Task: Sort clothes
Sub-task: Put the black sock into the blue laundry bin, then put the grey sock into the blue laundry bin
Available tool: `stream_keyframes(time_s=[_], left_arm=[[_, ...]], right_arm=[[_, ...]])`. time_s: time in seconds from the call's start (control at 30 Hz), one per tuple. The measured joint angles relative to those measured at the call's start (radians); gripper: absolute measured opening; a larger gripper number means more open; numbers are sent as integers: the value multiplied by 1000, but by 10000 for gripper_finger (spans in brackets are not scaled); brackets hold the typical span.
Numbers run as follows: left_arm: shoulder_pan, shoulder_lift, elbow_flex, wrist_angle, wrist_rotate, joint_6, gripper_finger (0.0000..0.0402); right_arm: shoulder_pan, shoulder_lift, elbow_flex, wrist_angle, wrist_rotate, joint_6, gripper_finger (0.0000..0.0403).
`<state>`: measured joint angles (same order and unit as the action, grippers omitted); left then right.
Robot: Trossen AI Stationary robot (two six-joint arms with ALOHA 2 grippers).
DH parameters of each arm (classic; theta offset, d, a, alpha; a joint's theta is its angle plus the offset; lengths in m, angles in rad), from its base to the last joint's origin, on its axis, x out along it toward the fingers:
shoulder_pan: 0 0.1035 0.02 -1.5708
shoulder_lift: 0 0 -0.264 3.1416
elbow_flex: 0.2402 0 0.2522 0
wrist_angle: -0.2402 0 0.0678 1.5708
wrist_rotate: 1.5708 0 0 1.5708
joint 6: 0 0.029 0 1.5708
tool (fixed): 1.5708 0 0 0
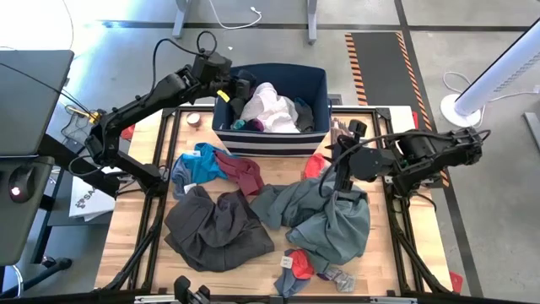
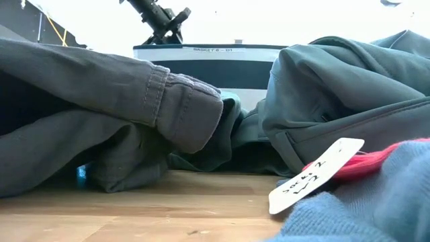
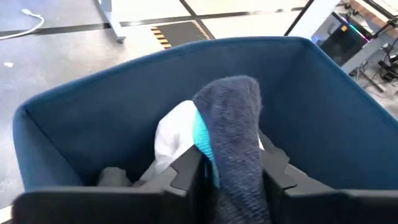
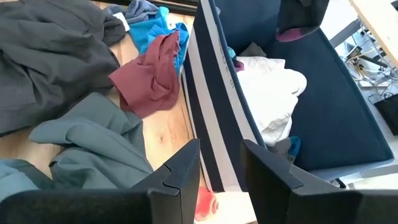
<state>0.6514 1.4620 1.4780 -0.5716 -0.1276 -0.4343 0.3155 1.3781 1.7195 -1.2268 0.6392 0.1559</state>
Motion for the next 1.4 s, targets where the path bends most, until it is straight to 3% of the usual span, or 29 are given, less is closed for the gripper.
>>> stream_keyframes(time_s=[0.33,0.6,0.8,1.07,1.4], left_arm=[[10,0,0,-12,1,41,140],[10,-34,0,-51,120,97,140],[10,-113,0,-165,177,205,140],[-13,-255,1,-360,177,227,140],[-156,-369,-56,-425,167,180,140]], right_arm=[[-2,0,0,26,0,5,114],[-2,0,0,27,68,167,113],[-2,0,0,69,64,293,113],[-2,0,0,188,57,342,113],[-2,21,0,219,38,439,114]])
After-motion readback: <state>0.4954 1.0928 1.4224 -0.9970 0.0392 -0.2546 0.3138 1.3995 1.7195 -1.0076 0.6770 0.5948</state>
